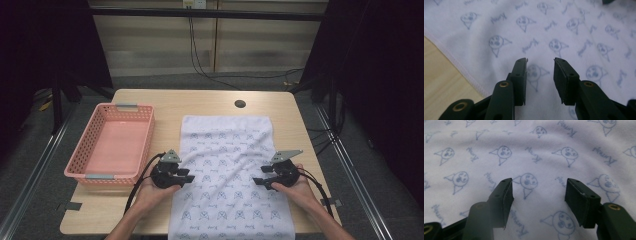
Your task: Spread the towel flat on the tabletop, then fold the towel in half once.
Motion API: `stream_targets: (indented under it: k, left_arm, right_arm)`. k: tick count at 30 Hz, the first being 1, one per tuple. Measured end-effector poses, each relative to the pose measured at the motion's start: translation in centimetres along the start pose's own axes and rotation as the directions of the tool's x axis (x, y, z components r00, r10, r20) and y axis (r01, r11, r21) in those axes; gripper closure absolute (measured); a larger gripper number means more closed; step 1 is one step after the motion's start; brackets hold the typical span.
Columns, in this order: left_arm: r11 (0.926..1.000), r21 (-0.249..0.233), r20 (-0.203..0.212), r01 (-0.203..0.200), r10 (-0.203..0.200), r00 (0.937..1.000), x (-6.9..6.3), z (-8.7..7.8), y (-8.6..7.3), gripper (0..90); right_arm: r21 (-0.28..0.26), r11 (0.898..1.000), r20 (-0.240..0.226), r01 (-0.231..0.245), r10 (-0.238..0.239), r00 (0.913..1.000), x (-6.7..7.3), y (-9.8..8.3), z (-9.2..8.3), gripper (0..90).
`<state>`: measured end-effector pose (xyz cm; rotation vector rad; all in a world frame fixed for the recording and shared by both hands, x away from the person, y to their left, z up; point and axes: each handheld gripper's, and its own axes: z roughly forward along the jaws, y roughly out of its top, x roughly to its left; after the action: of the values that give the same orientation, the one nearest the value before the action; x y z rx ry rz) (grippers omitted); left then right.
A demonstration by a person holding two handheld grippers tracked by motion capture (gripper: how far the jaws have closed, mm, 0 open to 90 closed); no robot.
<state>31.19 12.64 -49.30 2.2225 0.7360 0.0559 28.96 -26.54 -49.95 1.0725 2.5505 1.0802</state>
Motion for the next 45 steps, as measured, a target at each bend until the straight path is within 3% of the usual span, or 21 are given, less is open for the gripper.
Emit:
stream_targets:
  k: [3, 4, 6, 8, 11, 13, 16, 21, 26, 29, 31, 34, 35, 36, 40, 45]
  left_arm:
    - [1.0, 0.004, -0.019, 0.004, -0.004, 0.9998, -0.4, 0.0, -0.8, 61.9]
    - [0.9999, 0.014, -0.036, -0.002, 0.003, 0.9993, -0.5, -0.1, -0.8, 62.9]
    - [0.9991, 0.021, -0.097, -0.036, 0.037, 0.9946, -1.2, -0.2, -1.0, 74.7]
    - [0.9992, 0.025, -0.071, -0.032, 0.033, 0.9969, -1.4, -0.4, -1.2, 84.6]
    - [0.999, 0.026, -0.036, -0.036, 0.037, 0.9987, -2.0, -0.7, -1.7, 87.8]
    - [0.9983, 0.035, -0.029, -0.047, 0.048, 0.9985, -2.6, -0.8, -1.9, 88.2]
    - [0.9991, 0.031, 0.033, -0.029, 0.028, 0.9991, -3.0, -1.1, -2.4, 88.3]
    - [0.9972, 0.059, 0.05, -0.045, 0.042, 0.9978, -4.5, -1.8, -3.2, 88.2]
    - [0.9949, 0.081, 0.093, -0.061, 0.054, 0.9942, -6.1, -2.9, -4.5, 88.4]
    - [0.994, 0.101, 0.115, -0.043, 0.031, 0.9929, -6.3, -3.2, -4.7, 88.6]
    - [0.9933, 0.103, 0.145, -0.054, 0.039, 0.9887, -6.5, -3.2, -4.8, 88.5]
    - [0.9944, 0.094, 0.186, -0.049, 0.03, 0.9822, -6.3, -3.1, -4.7, 83.6]
    - [0.9959, 0.081, 0.162, -0.04, 0.027, 0.9864, -6.0, -3.1, -4.4, 80.9]
    - [0.9977, 0.067, 0.169, -0.015, 0.004, 0.9856, -5.8, -3.1, -4.2, 75.9]
    - [1.0, 0.004, 0.145, 0.006, -0.007, 0.9895, -4.8, -3.5, -2.5, 61.2]
    - [0.9999, 0.003, 0.083, 0.014, -0.014, 0.9965, -3.1, -2.2, -0.2, 53.1]
  right_arm:
    - [0.0, 0.999, 0.063, 0.053, -0.053, 0.9966, 0.7, -0.4, -0.1, 47.4]
    - [0.01, 0.999, 0.068, 0.05, -0.05, 0.9964, 1.0, -0.5, -0.3, 50.7]
    - [0.021, 0.998, 0.066, 0.056, -0.057, 0.9962, 1.3, -0.9, -0.9, 61.7]
    - [0.015, 0.999, 0.06, 0.044, -0.045, 0.9972, 1.5, -1.5, -1.5, 74.4]
    - [0.024, 0.999, 0.053, 0.029, -0.03, 0.9981, 1.9, -2.2, -2.3, 82.0]
    - [0.027, 0.999, 0.03, 0.019, -0.02, 0.9993, 2.4, -2.8, -2.8, 82.2]
    - [0.042, 0.999, -0.001, 0.026, -0.026, 0.9997, 3.4, -3.7, -3.7, 82.3]
    - [0.053, 0.999, -0.043, -0.002, 0.005, 0.9991, 4.2, -4.7, -4.6, 82.2]
    - [0.061, 0.998, -0.073, 0.009, -0.005, 0.9974, 4.8, -5.0, -5.0, 81.6]
    - [0.083, 0.996, -0.076, 0.024, -0.017, 0.997, 5.5, -5.0, -5.1, 81.9]
    - [0.093, 0.995, -0.089, 0.031, -0.023, 0.9958, 5.8, -5.1, -5.2, 81.4]
    - [0.068, 0.998, -0.093, 0.016, -0.01, 0.9956, 5.8, -5.0, -5.3, 68.4]
    - [0.064, 0.998, -0.082, 0.004, 0.001, 0.9966, 5.6, -5.0, -5.4, 65.0]
    - [0.044, 0.999, -0.057, -0.021, 0.024, 0.9981, 5.3, -4.9, -5.5, 60.9]
    - [-0.011, 0.999, -0.015, -0.039, 0.039, 0.9991, 4.7, -4.2, -5.8, 55.4]
    - [-0.07, 0.997, 0.026, -0.022, 0.024, 0.9994, 3.9, -2.7, -6.2, 50.3]
